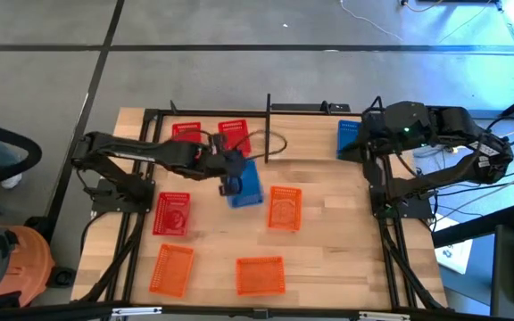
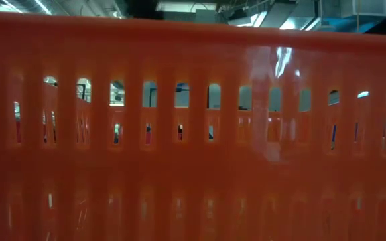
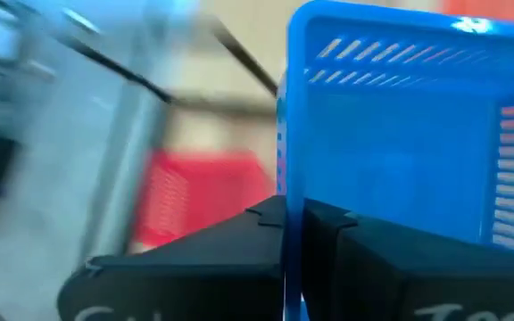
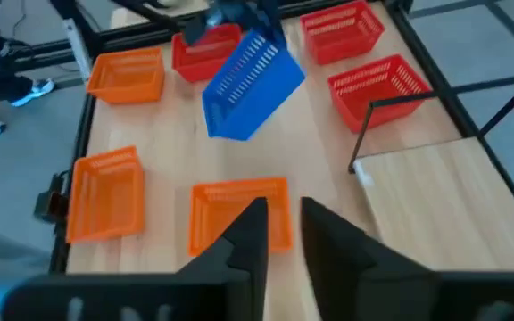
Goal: Stack baskets on shelf by color
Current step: Stack the blue basket on top of the stacked blue basket on the shelf
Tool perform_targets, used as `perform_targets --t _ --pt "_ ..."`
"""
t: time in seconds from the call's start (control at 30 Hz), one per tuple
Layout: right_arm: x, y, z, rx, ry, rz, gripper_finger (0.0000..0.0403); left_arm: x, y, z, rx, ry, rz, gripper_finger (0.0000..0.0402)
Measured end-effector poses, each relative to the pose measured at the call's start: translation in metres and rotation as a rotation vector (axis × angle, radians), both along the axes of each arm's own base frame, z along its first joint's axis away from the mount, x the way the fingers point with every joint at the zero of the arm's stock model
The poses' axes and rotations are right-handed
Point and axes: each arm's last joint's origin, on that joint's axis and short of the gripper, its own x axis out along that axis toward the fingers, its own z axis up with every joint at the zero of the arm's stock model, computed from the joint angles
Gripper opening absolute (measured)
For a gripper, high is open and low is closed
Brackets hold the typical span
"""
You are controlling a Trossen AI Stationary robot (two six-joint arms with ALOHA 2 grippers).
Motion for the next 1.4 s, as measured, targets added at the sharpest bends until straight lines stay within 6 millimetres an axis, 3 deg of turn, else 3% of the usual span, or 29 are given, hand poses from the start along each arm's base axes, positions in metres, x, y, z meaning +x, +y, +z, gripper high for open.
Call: perform_targets --t 0.17,0.3,0.47,0.77,0.87,1.4 --pt "0.024 -0.002 -0.002 -0.065 -0.023 0.004 0.0121 0.005 -0.005 0.045 0.26 -0.203 0.221 0.0" --pt "0.049 -0.007 -0.003 -0.139 -0.067 -0.091 0.0129 0.006 -0.002 0.065 0.406 -0.316 0.376 0.0" --pt "0.085 -0.014 -0.007 -0.306 -0.111 -0.194 0.0123 0.01 -0.001 0.077 0.522 -0.323 0.435 0.0" --pt "0.138 -0.004 -0.018 -0.606 -0.141 -0.214 0.0121 0.009 0.003 0.082 0.59 -0.298 0.522 0.0" --pt "0.149 0.001 -0.021 -0.634 -0.164 -0.197 0.0121 0.009 0.004 0.082 0.591 -0.297 0.526 0.0" --pt "0.168 -0.001 -0.025 -0.736 -0.173 -0.28 0.0121 0.009 0.002 0.082 0.591 -0.296 0.517 0.0"
